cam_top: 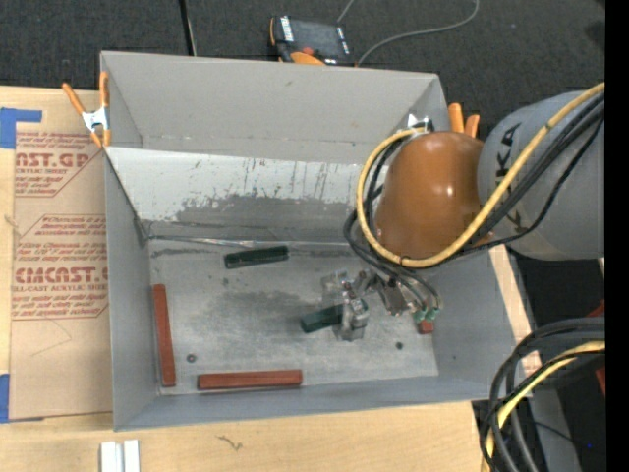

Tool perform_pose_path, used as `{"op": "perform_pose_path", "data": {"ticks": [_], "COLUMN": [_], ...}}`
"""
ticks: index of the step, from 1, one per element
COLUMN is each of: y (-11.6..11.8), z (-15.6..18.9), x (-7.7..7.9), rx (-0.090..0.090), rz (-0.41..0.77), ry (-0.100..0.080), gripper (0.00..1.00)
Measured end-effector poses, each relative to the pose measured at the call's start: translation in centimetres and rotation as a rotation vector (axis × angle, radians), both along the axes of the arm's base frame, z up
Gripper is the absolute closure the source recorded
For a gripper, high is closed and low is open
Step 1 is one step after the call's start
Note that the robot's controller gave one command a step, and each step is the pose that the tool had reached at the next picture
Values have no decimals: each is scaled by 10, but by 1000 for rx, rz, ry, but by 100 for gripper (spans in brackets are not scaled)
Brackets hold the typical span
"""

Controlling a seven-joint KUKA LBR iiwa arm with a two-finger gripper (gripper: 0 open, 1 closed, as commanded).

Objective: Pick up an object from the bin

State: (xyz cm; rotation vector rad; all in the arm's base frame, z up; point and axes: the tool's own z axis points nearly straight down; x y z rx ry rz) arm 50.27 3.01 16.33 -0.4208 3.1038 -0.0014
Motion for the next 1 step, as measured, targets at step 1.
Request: {"op": "perform_pose_path", "data": {"ticks": [1], "y": [5], "z": [77], "x": [2], "rx": [0], "rz": [44], "ry": [-1], "gripper": [100]}}
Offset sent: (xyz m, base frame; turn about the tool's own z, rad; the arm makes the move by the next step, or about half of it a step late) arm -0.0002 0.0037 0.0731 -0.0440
